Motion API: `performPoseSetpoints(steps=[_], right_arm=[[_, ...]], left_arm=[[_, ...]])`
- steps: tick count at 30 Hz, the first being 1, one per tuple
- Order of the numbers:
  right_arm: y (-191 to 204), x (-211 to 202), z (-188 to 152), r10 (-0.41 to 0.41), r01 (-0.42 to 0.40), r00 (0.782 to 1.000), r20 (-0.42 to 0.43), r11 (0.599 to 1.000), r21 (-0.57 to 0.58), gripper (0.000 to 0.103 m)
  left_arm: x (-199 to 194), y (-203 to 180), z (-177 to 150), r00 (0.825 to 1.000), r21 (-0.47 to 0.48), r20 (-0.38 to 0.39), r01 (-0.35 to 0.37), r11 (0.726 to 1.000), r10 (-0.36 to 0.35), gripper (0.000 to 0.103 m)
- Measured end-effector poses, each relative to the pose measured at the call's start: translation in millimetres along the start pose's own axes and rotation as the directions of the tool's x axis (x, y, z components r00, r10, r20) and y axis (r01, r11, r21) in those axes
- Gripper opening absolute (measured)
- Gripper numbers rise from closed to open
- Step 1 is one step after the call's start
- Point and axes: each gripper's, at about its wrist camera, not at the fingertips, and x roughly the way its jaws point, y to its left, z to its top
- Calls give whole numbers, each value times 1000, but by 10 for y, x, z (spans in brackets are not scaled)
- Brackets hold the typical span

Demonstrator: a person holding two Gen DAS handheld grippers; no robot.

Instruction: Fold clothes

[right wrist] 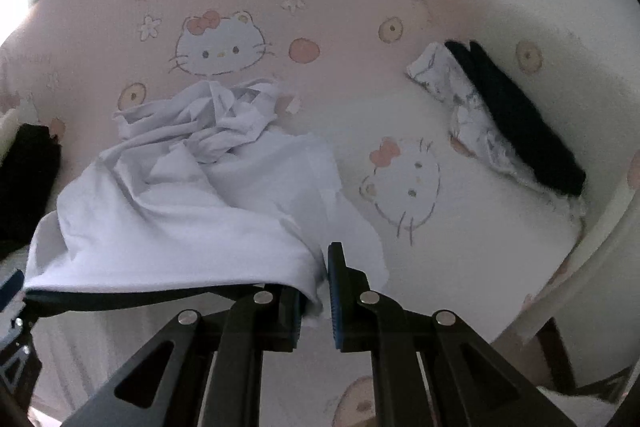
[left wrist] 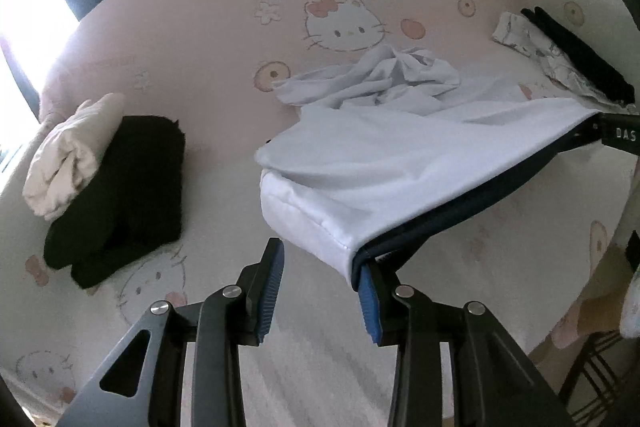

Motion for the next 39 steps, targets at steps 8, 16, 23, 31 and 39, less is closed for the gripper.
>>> performPoseSetpoints(steps=[8,16,23,31,39], right_arm=[[-13,-47,-358,59,-58,996,-61,998,17,8],[-108,147,-613,59,-59,988,-144,998,3,8],[-229,227,-735,108,-102,976,-189,994,41,8],[-282,218,-749,206,-194,963,-174,977,83,17],[-373,-131,-680,299,-283,949,-99,947,155,61]], left_arm=[[-37,77,-349,998,-12,-54,34,999,-34,25],[52,-111,-730,993,40,-75,94,995,-90,25],[95,-83,-820,986,-1,-71,150,989,-150,25],[24,87,-864,960,-127,7,278,952,-279,26],[-473,154,-845,949,-126,84,314,941,-305,69]])
